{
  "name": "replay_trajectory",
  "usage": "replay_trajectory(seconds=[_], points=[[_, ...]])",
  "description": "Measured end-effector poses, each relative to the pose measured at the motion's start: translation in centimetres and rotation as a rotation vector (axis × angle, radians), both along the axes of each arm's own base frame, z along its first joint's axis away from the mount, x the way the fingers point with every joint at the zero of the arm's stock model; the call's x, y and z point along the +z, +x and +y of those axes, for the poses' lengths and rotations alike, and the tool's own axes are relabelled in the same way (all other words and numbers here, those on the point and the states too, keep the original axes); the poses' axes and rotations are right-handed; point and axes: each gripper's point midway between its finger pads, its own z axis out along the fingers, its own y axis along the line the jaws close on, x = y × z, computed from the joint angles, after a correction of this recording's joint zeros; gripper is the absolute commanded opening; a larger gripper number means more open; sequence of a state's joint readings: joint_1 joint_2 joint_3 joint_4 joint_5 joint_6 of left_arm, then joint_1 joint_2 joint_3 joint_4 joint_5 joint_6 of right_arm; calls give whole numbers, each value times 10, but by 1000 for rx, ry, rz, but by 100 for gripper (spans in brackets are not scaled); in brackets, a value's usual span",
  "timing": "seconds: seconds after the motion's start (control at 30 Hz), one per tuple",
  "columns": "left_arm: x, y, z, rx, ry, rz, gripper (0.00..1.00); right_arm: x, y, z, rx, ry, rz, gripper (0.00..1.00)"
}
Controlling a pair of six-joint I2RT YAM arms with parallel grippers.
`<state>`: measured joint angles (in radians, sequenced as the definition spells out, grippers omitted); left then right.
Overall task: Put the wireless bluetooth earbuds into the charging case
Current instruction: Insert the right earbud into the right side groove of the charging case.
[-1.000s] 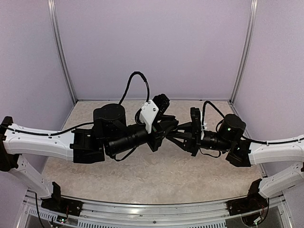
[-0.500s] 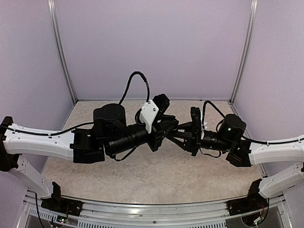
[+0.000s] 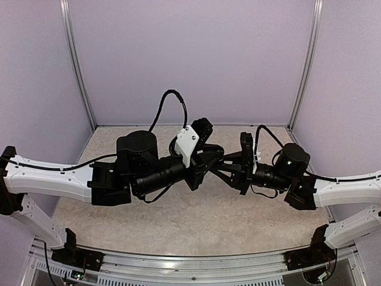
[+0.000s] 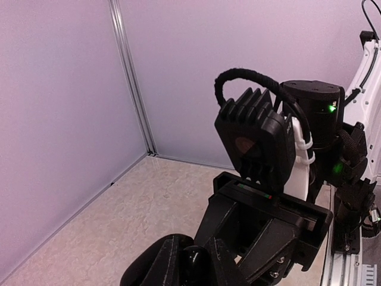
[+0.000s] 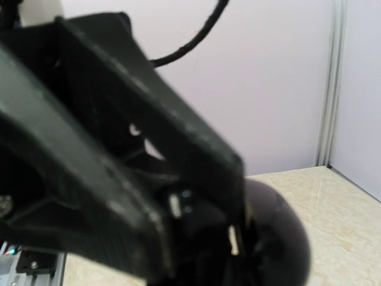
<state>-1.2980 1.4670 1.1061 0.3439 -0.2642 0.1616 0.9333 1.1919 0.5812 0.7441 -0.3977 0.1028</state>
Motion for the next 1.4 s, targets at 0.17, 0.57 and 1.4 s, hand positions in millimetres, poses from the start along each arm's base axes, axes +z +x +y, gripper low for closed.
replay_trajectory(seconds=[0.17, 0.57, 1.4], points=[[-2, 0, 0, 3, 7, 1, 19, 5, 3, -3, -28, 13, -1, 0], [-5, -3, 0, 3, 26, 3, 23, 3, 0, -2, -11, 1, -14, 0], [12, -16, 11, -8, 67, -73, 67, 1, 1, -2, -14, -8, -28, 0]])
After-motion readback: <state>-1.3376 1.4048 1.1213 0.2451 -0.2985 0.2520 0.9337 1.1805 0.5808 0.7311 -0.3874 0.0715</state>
